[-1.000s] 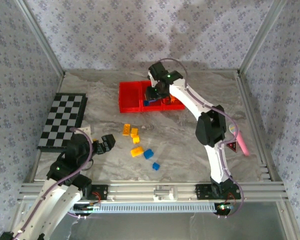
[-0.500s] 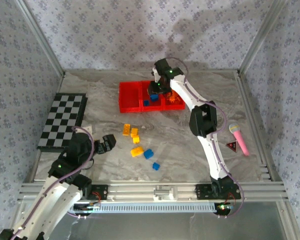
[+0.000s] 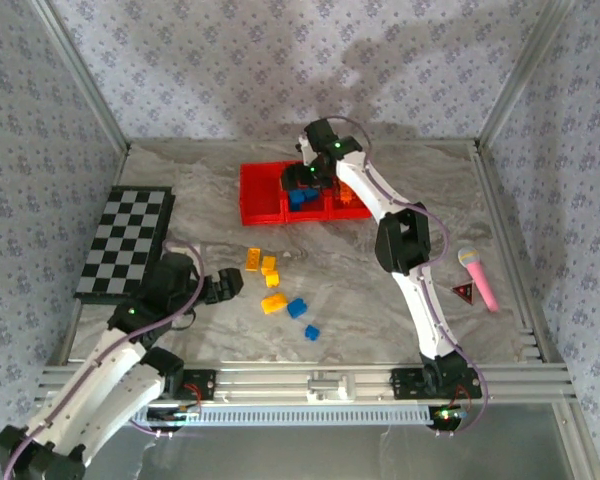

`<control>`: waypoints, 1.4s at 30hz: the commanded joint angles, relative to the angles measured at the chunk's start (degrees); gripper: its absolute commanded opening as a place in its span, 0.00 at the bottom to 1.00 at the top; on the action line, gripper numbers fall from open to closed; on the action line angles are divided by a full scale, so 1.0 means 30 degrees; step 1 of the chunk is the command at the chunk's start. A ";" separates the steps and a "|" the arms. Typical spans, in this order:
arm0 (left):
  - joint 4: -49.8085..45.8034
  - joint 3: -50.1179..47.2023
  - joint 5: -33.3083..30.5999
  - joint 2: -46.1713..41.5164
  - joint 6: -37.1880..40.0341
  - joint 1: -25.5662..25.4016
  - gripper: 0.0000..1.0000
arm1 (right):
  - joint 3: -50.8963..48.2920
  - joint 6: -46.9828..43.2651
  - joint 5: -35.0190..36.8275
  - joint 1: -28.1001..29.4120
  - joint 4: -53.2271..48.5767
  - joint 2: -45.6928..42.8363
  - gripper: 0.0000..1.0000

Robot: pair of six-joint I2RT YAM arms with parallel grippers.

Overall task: Sort the legos into containers by color
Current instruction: Place the lego in the container, then pick up the lego from the middle-left of the table.

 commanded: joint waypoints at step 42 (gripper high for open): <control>-0.3152 1.1614 0.0158 1.9290 1.0011 -0.8751 0.75 | -2.8465 0.2094 0.4104 -0.3774 0.8836 -2.4640 0.91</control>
